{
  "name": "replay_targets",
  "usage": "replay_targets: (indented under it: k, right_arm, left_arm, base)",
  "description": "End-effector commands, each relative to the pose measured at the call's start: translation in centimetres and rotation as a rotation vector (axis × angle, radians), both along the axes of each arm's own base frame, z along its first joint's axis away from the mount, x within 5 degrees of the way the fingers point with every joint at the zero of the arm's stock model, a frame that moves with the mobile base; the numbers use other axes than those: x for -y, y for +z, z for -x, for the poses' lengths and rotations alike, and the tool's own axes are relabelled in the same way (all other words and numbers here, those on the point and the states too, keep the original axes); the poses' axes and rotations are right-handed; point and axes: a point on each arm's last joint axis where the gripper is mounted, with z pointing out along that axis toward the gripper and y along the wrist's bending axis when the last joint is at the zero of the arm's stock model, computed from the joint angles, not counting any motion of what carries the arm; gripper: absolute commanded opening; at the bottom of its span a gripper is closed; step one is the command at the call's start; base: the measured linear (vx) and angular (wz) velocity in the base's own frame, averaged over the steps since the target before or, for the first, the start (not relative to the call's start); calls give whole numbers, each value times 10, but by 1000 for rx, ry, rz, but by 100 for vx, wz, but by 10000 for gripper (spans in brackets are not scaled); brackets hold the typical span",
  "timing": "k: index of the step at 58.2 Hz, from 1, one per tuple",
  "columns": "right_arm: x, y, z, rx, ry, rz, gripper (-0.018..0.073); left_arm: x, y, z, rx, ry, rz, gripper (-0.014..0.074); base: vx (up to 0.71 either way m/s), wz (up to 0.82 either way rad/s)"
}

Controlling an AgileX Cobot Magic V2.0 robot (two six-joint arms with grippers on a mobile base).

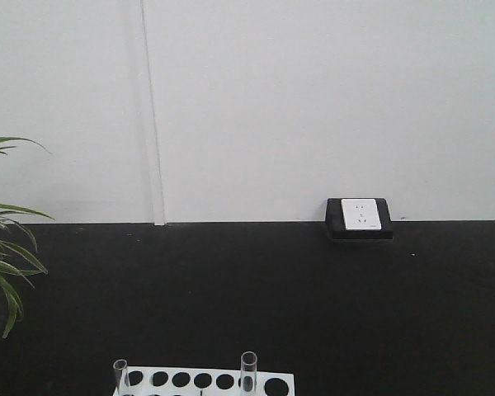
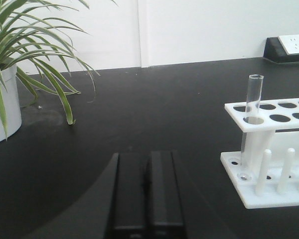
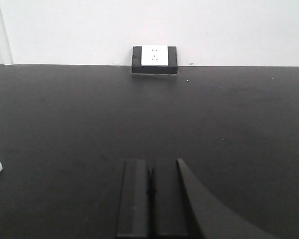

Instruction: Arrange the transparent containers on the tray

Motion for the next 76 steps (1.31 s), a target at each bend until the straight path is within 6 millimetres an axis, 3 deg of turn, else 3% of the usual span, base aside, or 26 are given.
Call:
replay_targets:
  k: [1, 16, 23, 31, 40, 49, 56, 63, 76]
  right_arm:
    - [0, 8, -1, 108, 3, 6, -11]
    - [-2, 24, 0, 291, 18, -5, -11]
    - [-2, 39, 3, 401, 26, -19, -11]
    - [-1, 63, 4, 350, 15, -16, -11]
    - [0, 112, 5, 299, 1, 3, -11]
    - [0, 165, -1, 327, -5, 24, -11]
    - [0, 191, -12, 333, -5, 23, -11]
    - [-1, 197, -27, 298, -4, 24, -11]
    - [-1, 180, -55, 117, -9, 28, 0]
  left_arm:
    - [1, 0, 0, 89, -8, 19, -6]
    - [1, 6, 0, 151, -12, 33, -6]
    - [2, 23, 2, 270, -22, 63, -6]
    - [1, 57, 10, 353, -21, 23, -6]
    - [-2, 102, 23, 384, 13, -166, -6]
    - [-4, 155, 30, 399, 37, -190, -6]
    - [-4, 188, 20, 397, 37, -191, -6]
    - [-2, 199, 1, 350, 31, -195, -6]
    - [0, 175, -49, 62, 18, -216, -3]
  base:
    - [0, 0]
    - [0, 0]
    - [0, 0]
    - [0, 0]
    - [0, 0]
    - [0, 0]
    - [0, 0]
    - [0, 0]
    - [0, 0]
